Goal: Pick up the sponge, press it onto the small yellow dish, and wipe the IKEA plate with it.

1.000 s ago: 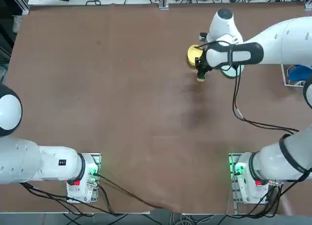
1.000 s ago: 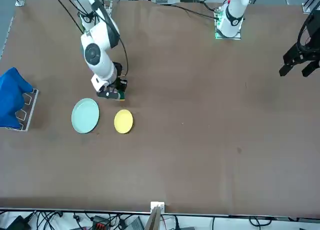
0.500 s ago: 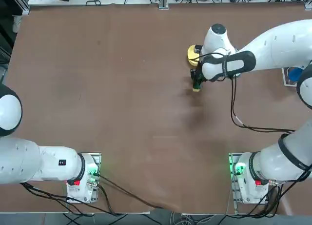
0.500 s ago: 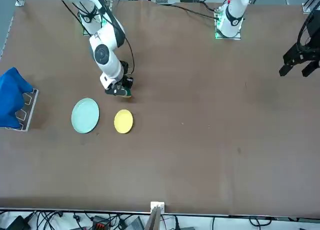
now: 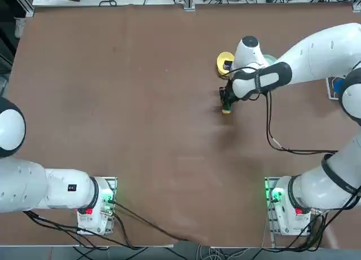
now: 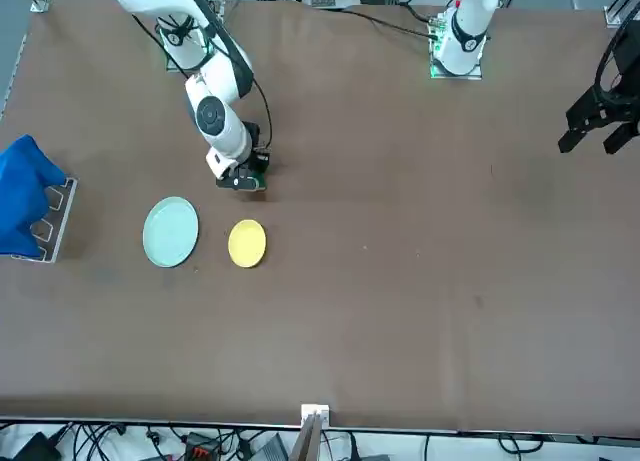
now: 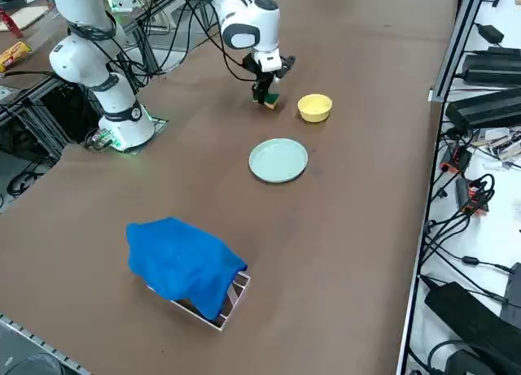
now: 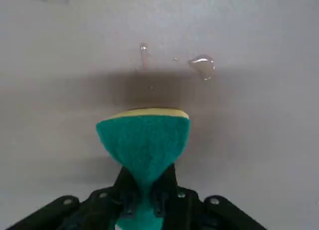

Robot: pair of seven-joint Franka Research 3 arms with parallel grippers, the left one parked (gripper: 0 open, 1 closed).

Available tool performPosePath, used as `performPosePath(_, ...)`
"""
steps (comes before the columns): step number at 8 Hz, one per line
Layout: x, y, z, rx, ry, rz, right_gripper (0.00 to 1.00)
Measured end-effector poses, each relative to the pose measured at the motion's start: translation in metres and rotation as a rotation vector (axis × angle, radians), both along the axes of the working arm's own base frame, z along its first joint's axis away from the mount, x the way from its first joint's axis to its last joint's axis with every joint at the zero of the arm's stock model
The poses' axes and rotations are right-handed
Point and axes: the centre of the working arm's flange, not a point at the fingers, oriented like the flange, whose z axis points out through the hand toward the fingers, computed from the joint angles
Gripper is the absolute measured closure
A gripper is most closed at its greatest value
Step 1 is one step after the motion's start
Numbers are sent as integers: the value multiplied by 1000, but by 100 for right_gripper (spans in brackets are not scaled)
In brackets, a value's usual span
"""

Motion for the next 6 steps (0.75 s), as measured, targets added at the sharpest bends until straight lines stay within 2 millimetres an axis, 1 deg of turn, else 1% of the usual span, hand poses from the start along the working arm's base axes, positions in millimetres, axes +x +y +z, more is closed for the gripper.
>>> performPosePath(1, -2, -1, -3, -3, 5, 0, 80)
performPosePath(2, -4, -3, -4, -6, 9, 0, 77)
performPosePath(3, -5, -4, -5, -7, 11, -1, 70)
performPosePath(4, -4, -5, -6, -8, 10, -3, 51)
performPosePath(5, -2, -7, -5, -7, 6, -8, 34)
performPosePath(6, 4, -10, -1, -3, -8, -18, 16)
